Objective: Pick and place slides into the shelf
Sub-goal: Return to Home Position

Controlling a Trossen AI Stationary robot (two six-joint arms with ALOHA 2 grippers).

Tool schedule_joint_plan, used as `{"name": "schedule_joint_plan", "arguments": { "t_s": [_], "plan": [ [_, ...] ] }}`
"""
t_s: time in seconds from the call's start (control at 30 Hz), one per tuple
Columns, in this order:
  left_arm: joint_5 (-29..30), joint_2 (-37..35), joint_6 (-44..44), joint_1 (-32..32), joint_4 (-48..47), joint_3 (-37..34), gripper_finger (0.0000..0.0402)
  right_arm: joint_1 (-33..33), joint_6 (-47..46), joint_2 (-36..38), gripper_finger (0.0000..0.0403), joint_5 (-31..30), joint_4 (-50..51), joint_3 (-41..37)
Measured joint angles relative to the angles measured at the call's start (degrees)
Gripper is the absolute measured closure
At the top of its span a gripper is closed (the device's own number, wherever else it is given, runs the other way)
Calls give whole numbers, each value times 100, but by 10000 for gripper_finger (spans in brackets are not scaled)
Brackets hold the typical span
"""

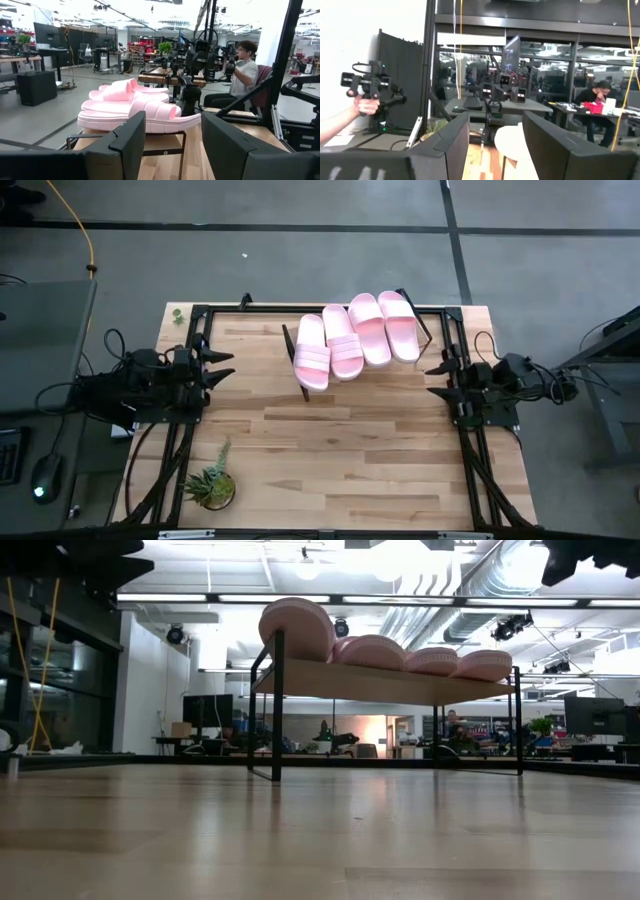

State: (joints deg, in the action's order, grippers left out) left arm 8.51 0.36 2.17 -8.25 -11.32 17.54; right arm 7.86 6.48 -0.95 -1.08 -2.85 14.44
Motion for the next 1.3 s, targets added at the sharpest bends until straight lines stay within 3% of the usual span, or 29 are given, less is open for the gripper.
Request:
{"name": "schedule_joint_plan", "arguments": {
  "t_s": [0.3,0.67,1.1,1.3],
  "plan": [
    [9,0,112,0,-132,-58,227,0,-46,68,227,82,14,-259],
    [161,0,245,0,150,-403,227,0,-261,68,227,159,-1337,-1258],
    [260,0,460,0,234,-807,227,0,-336,66,227,111,-909,-1388],
    [122,0,565,0,1026,-1359,227,1,-350,66,227,99,-850,-1388]
  ]
}}
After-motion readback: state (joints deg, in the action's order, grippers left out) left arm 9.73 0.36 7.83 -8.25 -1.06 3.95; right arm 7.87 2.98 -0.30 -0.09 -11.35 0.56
